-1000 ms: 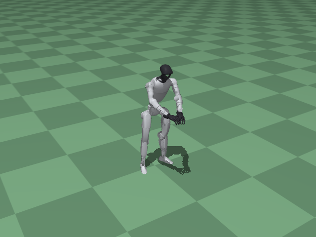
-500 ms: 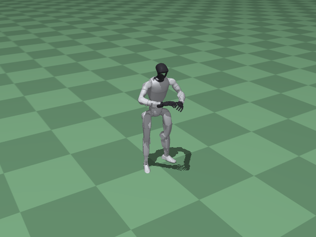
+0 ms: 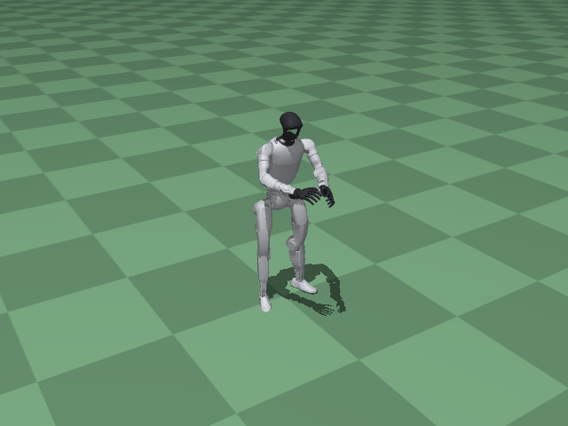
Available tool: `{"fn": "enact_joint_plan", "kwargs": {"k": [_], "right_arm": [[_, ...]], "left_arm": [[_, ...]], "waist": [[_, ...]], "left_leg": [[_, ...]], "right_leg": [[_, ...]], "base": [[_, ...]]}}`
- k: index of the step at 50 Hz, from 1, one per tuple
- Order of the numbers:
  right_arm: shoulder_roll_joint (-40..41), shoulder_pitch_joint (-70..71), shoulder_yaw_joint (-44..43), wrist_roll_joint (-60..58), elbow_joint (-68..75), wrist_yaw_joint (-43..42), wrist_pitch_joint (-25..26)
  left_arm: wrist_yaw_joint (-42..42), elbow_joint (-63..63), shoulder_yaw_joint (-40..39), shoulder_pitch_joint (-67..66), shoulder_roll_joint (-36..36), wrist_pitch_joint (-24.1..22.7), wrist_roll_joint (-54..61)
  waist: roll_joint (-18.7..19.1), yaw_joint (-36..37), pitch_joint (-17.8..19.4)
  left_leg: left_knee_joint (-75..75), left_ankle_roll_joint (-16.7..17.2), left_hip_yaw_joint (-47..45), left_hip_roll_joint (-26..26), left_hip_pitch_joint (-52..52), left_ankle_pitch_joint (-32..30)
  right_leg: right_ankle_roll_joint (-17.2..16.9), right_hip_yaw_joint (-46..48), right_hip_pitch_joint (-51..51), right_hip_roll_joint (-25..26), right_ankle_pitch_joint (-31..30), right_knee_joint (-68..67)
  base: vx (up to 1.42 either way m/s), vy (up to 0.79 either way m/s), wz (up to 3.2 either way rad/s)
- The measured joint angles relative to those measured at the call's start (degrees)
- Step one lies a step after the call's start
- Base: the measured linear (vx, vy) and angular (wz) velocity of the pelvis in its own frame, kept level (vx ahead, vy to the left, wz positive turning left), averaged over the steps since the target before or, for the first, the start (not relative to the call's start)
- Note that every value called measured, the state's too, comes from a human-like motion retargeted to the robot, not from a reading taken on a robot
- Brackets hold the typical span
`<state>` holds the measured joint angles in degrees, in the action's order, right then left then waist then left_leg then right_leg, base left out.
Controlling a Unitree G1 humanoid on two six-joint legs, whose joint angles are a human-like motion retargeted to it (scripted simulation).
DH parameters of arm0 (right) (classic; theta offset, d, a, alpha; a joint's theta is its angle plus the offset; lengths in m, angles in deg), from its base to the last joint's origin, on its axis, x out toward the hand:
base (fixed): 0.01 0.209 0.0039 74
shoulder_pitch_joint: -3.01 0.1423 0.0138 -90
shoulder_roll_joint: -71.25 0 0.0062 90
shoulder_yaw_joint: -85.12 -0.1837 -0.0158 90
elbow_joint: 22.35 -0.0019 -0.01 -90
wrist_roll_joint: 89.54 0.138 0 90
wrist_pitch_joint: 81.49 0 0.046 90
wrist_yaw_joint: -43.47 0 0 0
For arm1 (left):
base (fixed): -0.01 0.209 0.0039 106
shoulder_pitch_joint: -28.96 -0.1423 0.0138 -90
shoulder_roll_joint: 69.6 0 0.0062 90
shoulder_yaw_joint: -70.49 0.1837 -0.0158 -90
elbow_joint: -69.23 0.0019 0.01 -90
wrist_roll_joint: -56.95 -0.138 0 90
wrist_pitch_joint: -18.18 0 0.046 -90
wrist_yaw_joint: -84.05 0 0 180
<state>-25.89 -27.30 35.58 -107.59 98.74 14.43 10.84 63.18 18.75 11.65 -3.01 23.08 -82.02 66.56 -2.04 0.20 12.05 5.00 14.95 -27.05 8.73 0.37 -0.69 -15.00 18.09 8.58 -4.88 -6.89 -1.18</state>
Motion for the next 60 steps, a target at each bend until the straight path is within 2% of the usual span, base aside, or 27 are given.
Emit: {"fn": "enact_joint_plan", "kwargs": {"k": [3, 7, 10, 14, 15, 17, 20, 22, 28, 30, 31, 32, 33, 34, 35, 36, 37, 40, 45, 48, 52, 56, 57, 58, 59, 60], "right_arm": [[1.5, -8.7, -5.9, 10.8, -8.0, -0.7, -1.8], [4.4, -18.9, -9.4, 30.8, -15.0, 0.0, -5.9], [6.6, -23.7, -9.8, 44.4, -16.5, -0.3, -8.5], [9.9, -25.1, -9.8, 60.2, -14.0, -1.8, -11.3], [10.3, -24.7, -9.6, 62.2, -12.7, -1.1, -10.9], [9.3, -22.0, -7.3, 54.2, -8.1, 5.7, -5.1], [9.5, -17.8, -3.0, 44.5, -1.8, 10.2, -3.7], [9.5, -13.5, 1.6, 23.0, 1.9, 11.8, 3.8], [12.9, -8.8, 1.5, 22.8, 6.8, 14.0, 5.4], [11.7, -6.9, 3.8, 12.6, 8.7, 12.5, 3.1], [12.4, -7.0, 2.4, 16.7, 7.7, 14.0, 4.0], [13.2, -7.6, 0.2, 25.9, 6.7, 15.5, 3.3], [14.5, -9.0, -3.8, 45.0, 5.5, 16.8, -0.7], [15.4, -9.9, -6.3, 56.7, 4.5, 16.1, -2.6], [16.3, -10.5, -8.0, 64.7, 3.6, 14.5, -3.4], [18.2, -11.8, -10.1, 78.3, 1.6, 6.5, -9.6], [19.4, -12.9, -11.3, 87.1, 0.0, 1.1, -13.7], [17.9, -15.0, -10.3, 84.6, -1.4, 0.7, -14.4], [15.9, -18.7, -10.3, 80.7, -2.7, -1.6, -14.8], [15.7, -19.7, -10.2, 80.1, -2.3, -2.9, -14.9], [16.6, -19.1, -8.6, 77.5, -0.1, -5.3, -16.3], [16.9, -17.6, -7.4, 68.5, 2.9, -8.1, -15.7], [17.0, -17.6, -7.5, 66.0, 3.4, -8.7, -15.4], [17.4, -18.2, -7.8, 63.5, 3.7, -9.5, -15.0], [16.1, -18.1, -7.8, 59.6, 3.6, -8.6, -13.3], [14.1, -17.7, -7.6, 54.8, 3.4, -7.1, -10.8]], "left_arm": [[1.1, -10.9, -7.6, -9.0, -0.8, -1.1, 12.5], [2.5, -19.6, -13.8, -18.3, -3.3, -2.5, 29.2], [3.7, -21.3, -16.2, -22.5, -4.9, -3.4, 42.3], [4.1, -16.3, -17.1, -23.3, -4.3, -4.5, 58.2], [4.0, -14.0, -17.1, -22.9, -3.7, -4.5, 61.1], [3.8, -8.5, -16.9, -21.1, -1.8, -3.5, 63.0], [-0.3, -0.4, -16.5, -16.4, 1.6, -4.0, 63.5], [-3.4, 3.4, -17.4, -12.4, 3.6, -2.6, 61.0], [-5.3, 4.6, -14.0, 0.4, 11.3, 0.1, 50.8], [-4.7, 3.5, -10.5, 5.1, 13.6, 0.4, 44.4], [-4.3, 2.4, -8.5, 7.1, 14.4, 1.9, 41.1], [-3.7, 1.2, -6.2, 9.1, 15.3, 3.2, 38.0], [-2.9, 0.0, -3.2, 11.1, 16.4, 4.0, 35.0], [-2.4, -1.4, -0.6, 12.9, 17.0, 5.0, 32.0], [-2.2, -3.0, 1.7, 14.4, 17.3, 6.0, 29.1], [-3.2, -4.7, 4.0, 15.9, 17.2, 6.4, 27.3], [-3.5, -6.3, 6.2, 17.2, 17.0, 7.0, 25.2], [0.2, -10.1, 11.7, 19.3, 15.1, 9.1, 17.0], [5.2, -9.7, 17.7, 19.6, 7.9, 12.1, 1.3], [4.6, -2.1, 19.9, 18.2, 2.0, 12.7, -9.7], [-1.7, 14.5, 23.7, 15.4, -4.7, 12.1, -20.0], [-7.1, 25.2, 24.1, 11.6, -7.0, 9.9, -22.9], [-7.9, 25.5, 23.1, 10.2, -6.7, 8.9, -22.4], [-8.4, 24.3, 21.9, 8.1, -6.0, 7.6, -21.2], [-7.9, 21.8, 19.6, 6.7, -4.8, 6.4, -19.4], [-6.9, 18.6, 16.9, 5.7, -3.3, 5.2, -17.3]], "waist": [[-2.0, 1.0, -0.5], [-4.8, 3.5, 0.4], [-6.4, 6.6, 1.9], [-7.5, 10.3, 3.6], [-7.6, 11.0, 3.9], [-7.7, 11.8, 4.2], [-7.3, 12.0, 4.2], [-6.8, 11.6, 4.3], [-4.2, 10.4, 3.4], [-3.1, 10.2, 3.0], [-2.5, 9.9, 2.7], [-1.9, 9.6, 2.5], [-1.4, 9.3, 2.3], [-0.8, 9.0, 2.0], [-0.2, 8.7, 1.7], [0.3, 8.4, 1.7], [0.9, 8.1, 1.5], [2.6, 7.1, 0.8], [5.3, 3.2, 1.6], [6.4, -1.9, 3.7], [6.5, -10.3, 6.9], [6.0, -17.1, 7.1], [6.1, -18.2, 6.2], [6.5, -19.0, 3.5], [6.4, -19.0, 3.9], [6.2, -18.7, 5.9]], "left_leg": [[0.0, -0.4, 0.4, -0.4, -2.3, 1.5], [0.0, -1.9, 1.4, -1.7, -4.2, 2.9], [-0.3, -2.7, 2.1, -2.1, -4.9, 3.7], [0.0, -2.9, 3.1, -2.1, -5.1, 3.8], [0.0, -2.9, 3.4, -2.1, -5.0, 3.7], [0.0, -3.1, 4.1, -2.3, -4.7, 3.7], [0.0, -3.0, 5.1, -2.9, -4.5, 3.5], [0.0, -3.0, 5.6, -3.5, -4.6, 3.5], [-0.2, -3.0, 5.7, -4.9, -4.7, 3.6], [-0.2, -3.0, 5.3, -5.1, -4.6, 3.6], [-0.2, -3.1, 5.2, -5.3, -4.6, 3.6], [-0.2, -3.1, 5.1, -5.4, -4.6, 3.6], [-0.3, -3.2, 5.0, -5.5, -4.5, 3.6], [-0.3, -3.1, 4.9, -5.6, -4.4, 3.5], [-0.3, -3.0, 4.8, -5.6, -4.3, 3.5], [-0.3, -2.6, 4.6, -5.7, -4.4, 3.5], [-0.3, -2.3, 4.4, -5.7, -4.4, 3.5], [-0.2, -2.1, 4.0, -5.7, -4.1, 3.3], [-0.2, -1.8, 3.6, -5.4, -3.4, 2.8], [-0.2, -1.3, 3.6, -5.4, -3.3, 2.4], [0.0, 0.0, 3.4, -5.5, -3.1, 1.8], [0.0, 0.0, 2.9, -6.8, -0.3, 0.9], [0.0, 0.0, 2.7, -7.1, 1.0, 0.6], [0.0, 0.0, 2.7, -7.2, 3.4, 0.2], [0.0, 0.0, 2.2, -7.2, 2.7, 0.3], [0.0, 0.0, 1.4, -7.1, 0.4, 0.7]], "right_leg": [[0.0, -0.3, -2.2, -1.0, 1.6, -0.8], [0.0, -0.1, -4.2, -2.8, 2.8, -1.7], [0.0, 0.4, -5.3, -3.4, 3.3, -2.2], [0.0, 1.4, -5.9, -3.5, 3.3, -2.6], [0.0, 1.6, -5.9, -3.6, 3.3, -2.7], [0.0, 2.2, -5.9, -4.0, 3.4, -3.0], [0.0, 2.9, -6.0, -4.8, 3.6, -3.4], [0.0, 3.2, -6.2, -5.6, 4.0, -3.9], [0.4, 2.9, -6.5, -7.1, 4.3, -4.1], [0.4, 2.5, -6.3, -7.3, 4.2, -4.0], [0.4, 2.3, -6.2, -7.4, 4.1, -3.9], [0.4, 2.1, -6.1, -7.5, 4.1, -3.8], [0.5, 2.0, -6.1, -7.5, 3.9, -3.6], [0.5, 1.9, -6.0, -7.6, 3.9, -3.4], [0.4, 1.7, -6.0, -7.6, 3.8, -3.3], [0.3, 1.6, -6.0, -7.6, 3.7, -3.0], [0.1, 1.5, -6.0, -7.6, 3.6, -2.8], [0.0, 1.2, -5.8, -7.4, 3.2, -2.2], [0.0, 0.9, -5.2, -6.8, 2.5, -1.2], [0.0, 1.0, -5.2, -6.7, 2.3, -0.9], [0.0, 0.8, -5.0, -6.7, 1.9, -0.6], [0.0, 0.4, -2.3, -7.5, 0.7, 0.0], [0.0, 0.3, -1.1, -7.6, 0.3, 0.2], [0.0, 0.4, 1.2, -7.7, -0.2, 0.7], [0.0, -0.1, 0.8, -7.6, -0.1, 0.5], [0.0, -0.9, -0.7, -7.3, 0.3, 0.1]], "base": [[0.18, 0.14, 0.13], [0.07, 0.16, 0.22], [-0.01, 0.11, 0.23], [-0.05, 0.06, 0.25], [-0.06, 0.06, 0.29], [-0.06, 0.07, 0.31], [-0.05, 0.08, 0.31], [-0.03, 0.1, 0.25], [-0.01, 0.05, 0.07], [0.0, 0.0, 0.0], [0.0, 0.0, 0.0], [0.0, 0.0, 0.0], [0.0, 0.0, 0.0], [0.0, 0.0, 0.0], [0.0, 0.0, 0.0], [0.0, 0.0, 0.0], [0.0, 0.0, 0.0], [0.0, 0.0, 0.0], [-0.01, -0.01, -0.01], [-0.06, -0.03, -0.01], [-0.06, -0.01, -0.04], [-0.09, 0.02, -0.03], [0.0, 0.0, 0.0], [0.0, 0.0, 0.0], [0.02, -0.05, -0.4], [0.05, -0.07, -0.61]]}}
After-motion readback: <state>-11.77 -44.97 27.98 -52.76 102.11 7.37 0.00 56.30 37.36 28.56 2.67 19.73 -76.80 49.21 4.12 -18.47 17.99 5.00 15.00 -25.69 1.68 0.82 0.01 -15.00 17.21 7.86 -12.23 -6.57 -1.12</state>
